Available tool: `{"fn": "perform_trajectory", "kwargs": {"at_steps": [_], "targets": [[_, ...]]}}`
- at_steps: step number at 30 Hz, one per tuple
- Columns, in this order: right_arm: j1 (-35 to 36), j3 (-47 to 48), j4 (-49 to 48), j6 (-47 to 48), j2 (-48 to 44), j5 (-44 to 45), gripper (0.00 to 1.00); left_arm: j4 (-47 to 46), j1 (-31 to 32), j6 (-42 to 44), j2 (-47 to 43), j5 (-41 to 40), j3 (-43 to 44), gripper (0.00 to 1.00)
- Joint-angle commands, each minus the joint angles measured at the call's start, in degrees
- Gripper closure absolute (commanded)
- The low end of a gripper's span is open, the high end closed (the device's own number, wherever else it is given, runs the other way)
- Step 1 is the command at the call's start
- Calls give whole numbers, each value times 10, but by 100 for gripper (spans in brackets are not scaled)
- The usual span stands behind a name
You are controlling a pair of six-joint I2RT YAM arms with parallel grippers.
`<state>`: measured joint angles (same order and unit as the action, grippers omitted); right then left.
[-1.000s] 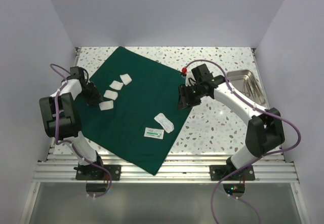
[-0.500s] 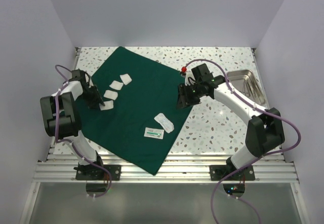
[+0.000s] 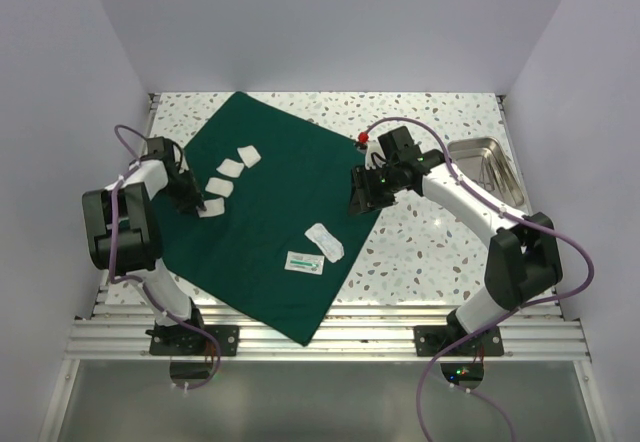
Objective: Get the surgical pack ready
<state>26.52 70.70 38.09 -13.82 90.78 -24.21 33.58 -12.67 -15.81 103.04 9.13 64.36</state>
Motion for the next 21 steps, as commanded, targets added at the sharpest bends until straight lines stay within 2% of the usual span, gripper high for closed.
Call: {"fn": "perform_trajectory", "kwargs": {"at_steps": [1,4,13,17,21], "targets": [[-2,-3,-15,10,-18,-13,52,-9,10,1,-14,-20,-15,72],[-2,-4,-14,9,-18,-13,52,-5,11,-7,-29,-34,-15,80],[-1,-2,-13,8,-19,-15,53,24,26,-23,-76,-60,13,91],[-2,-2,-14,6,-18,-22,53,33,36,-21,-84,-71,30,100],[-1,-2,-13,6,-18,-23,53,36,55,5,-78,-74,48,100]]}}
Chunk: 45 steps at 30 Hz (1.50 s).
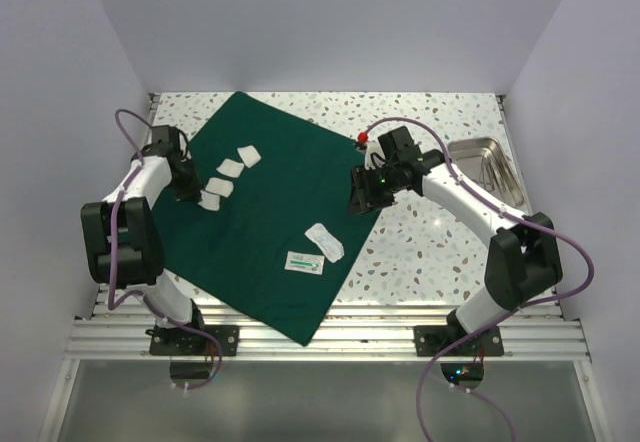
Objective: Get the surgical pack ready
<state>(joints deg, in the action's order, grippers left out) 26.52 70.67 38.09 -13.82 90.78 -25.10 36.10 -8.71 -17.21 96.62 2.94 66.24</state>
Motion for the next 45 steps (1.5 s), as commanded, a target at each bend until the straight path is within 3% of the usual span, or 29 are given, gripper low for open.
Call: {"fn": "perform_trajectory", "kwargs": {"at_steps": [1,12,18,45], "targets": [[-1,-3,-12,6,-19,-14,53,12,22,31,-13,-12,33,100],[-2,-9,-13,6,-18,-16,53,20,32,58,-20,52,88,100],[-2,-2,-9,7,-12,-15,54,20,32,72,40,81,136,100],[-1,12,-6,11,13,-15,54,42,32,98,142,81,175,100]]}}
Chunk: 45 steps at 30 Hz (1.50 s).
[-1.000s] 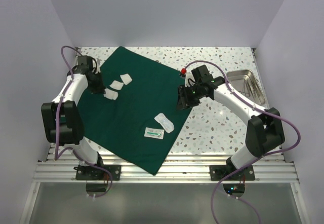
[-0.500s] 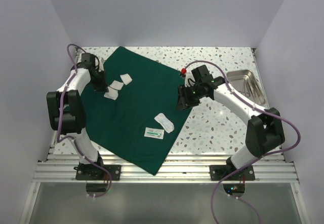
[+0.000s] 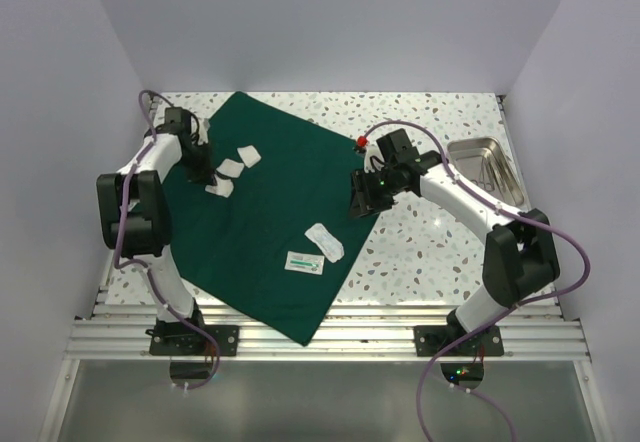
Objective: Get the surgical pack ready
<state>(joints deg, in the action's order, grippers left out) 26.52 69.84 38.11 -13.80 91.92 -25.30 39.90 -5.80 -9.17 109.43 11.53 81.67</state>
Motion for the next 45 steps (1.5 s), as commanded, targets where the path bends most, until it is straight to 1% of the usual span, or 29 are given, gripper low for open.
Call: {"fn": "perform_trajectory", "kwargs": {"at_steps": [1,5,8,12,17,23,30,39,45], "targets": [[-2,21,-7,11,1,-13,54,3,4,18,18,-9,24,100],[-2,21,-5,12,3,-12,54,5,4,19,37,-16,38,100],[-1,22,-3,12,4,-12,54,10,3,12,33,-18,38,100],[-2,24,-2,12,4,-13,54,12,3,-3,-18,-17,16,100],[-1,22,-8,8,6,-19,55,18,6,-16,-80,2,-24,100],[-2,14,-15,4,1,-26,55,11,16,-21,-116,10,-52,100],[-2,13,-15,4,-2,-25,55,8,18,-14,-95,17,-49,100],[-1,21,-8,8,4,-21,55,19,17,-2,-47,9,2,100],[-2,21,-7,11,5,-18,55,18,17,4,-32,2,6,100]]}}
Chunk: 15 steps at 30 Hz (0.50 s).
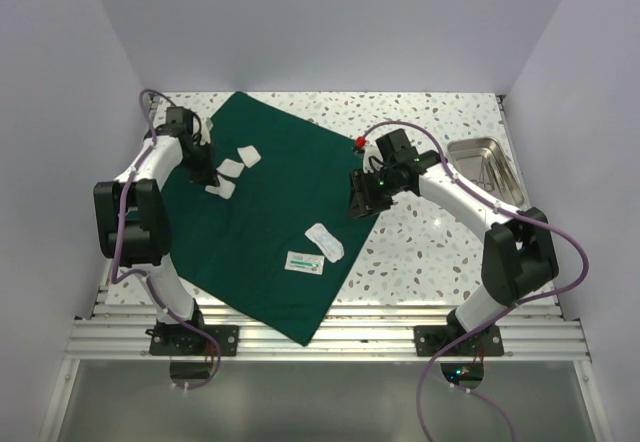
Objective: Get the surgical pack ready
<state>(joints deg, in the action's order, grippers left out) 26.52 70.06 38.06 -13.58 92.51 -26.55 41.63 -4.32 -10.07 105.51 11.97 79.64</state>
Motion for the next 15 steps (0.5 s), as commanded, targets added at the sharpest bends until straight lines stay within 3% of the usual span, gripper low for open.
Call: {"fn": "perform_trajectory", "kwargs": {"at_steps": [1,15], "targets": [[-2,18,-6,8,-1,-6,55,1,3,14,10,-3,28,100],[-2,21,-4,8,8,-8,55,-6,0,16,51,-15,53,100]]}}
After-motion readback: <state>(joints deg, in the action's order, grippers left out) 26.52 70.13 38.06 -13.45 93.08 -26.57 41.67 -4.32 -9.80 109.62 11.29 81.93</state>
